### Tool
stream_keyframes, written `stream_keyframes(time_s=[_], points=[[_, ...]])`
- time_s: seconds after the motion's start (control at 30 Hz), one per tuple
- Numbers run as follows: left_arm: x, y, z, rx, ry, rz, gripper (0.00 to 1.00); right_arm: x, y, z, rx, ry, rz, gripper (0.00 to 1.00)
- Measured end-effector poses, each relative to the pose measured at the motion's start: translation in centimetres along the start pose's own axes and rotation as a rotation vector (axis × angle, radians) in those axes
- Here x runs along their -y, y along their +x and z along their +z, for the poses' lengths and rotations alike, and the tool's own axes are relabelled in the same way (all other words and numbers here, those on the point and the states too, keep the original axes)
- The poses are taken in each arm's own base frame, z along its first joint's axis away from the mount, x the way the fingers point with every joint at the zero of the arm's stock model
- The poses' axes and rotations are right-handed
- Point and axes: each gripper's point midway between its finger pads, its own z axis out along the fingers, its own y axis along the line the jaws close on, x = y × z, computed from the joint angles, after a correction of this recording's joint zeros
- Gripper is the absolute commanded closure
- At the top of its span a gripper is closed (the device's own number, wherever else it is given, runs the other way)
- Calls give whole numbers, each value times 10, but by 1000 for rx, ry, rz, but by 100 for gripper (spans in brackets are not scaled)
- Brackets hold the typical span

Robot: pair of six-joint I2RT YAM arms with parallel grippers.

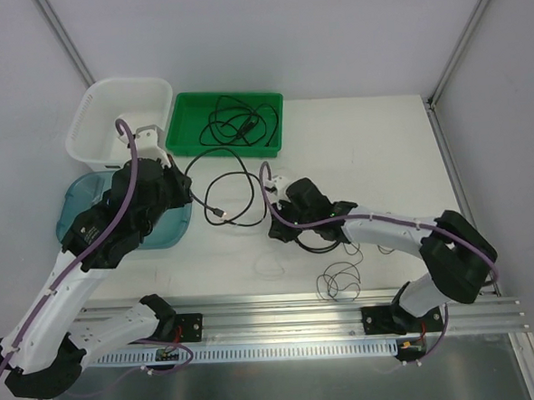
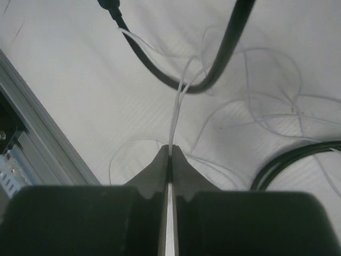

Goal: Untangle the cables

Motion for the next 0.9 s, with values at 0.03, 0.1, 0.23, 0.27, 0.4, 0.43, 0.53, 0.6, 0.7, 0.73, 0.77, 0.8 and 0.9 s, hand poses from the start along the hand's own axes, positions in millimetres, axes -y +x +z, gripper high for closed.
stream_keyframes(time_s=[0.03, 0.1, 0.23, 0.27, 0.4, 0.43, 0.53, 0.6, 0.7, 0.73, 0.77, 0.8, 0.9], points=[[-4, 0, 0, 9, -18, 4, 100, 0, -5, -8, 19, 9, -12, 99], [-13, -1, 0, 24, -53, 14, 100, 3, -18, -30, 73, 29, -26, 99], [-36, -3, 5, 46, -153, 25, 100, 25, -50, -100, 231, 120, -20, 99], [-43, -4, 7, 50, -184, 25, 100, 32, -57, -120, 272, 151, -14, 99], [-69, -3, 14, 46, -286, 26, 100, 63, -64, -190, 383, 297, 28, 99], [-74, -2, 16, 43, -309, 26, 100, 70, -64, -206, 394, 335, 42, 99], [-92, 0, 22, 25, -379, 22, 100, 83, -70, -249, 436, 434, 74, 99], [-102, 2, 27, 11, -419, 18, 100, 87, -76, -272, 466, 480, 89, 99], [-116, 6, 31, -10, -465, 10, 100, 88, -80, -296, 499, 523, 109, 99], [-120, 7, 32, -17, -479, 4, 100, 88, -81, -302, 507, 534, 115, 99], [-125, 7, 33, -22, -493, -1, 100, 88, -81, -308, 514, 543, 122, 99], [-130, 8, 34, -26, -510, -4, 100, 89, -82, -313, 522, 554, 131, 99], [-142, 12, 35, -44, -546, -11, 100, 89, -85, -328, 541, 579, 149, 99]])
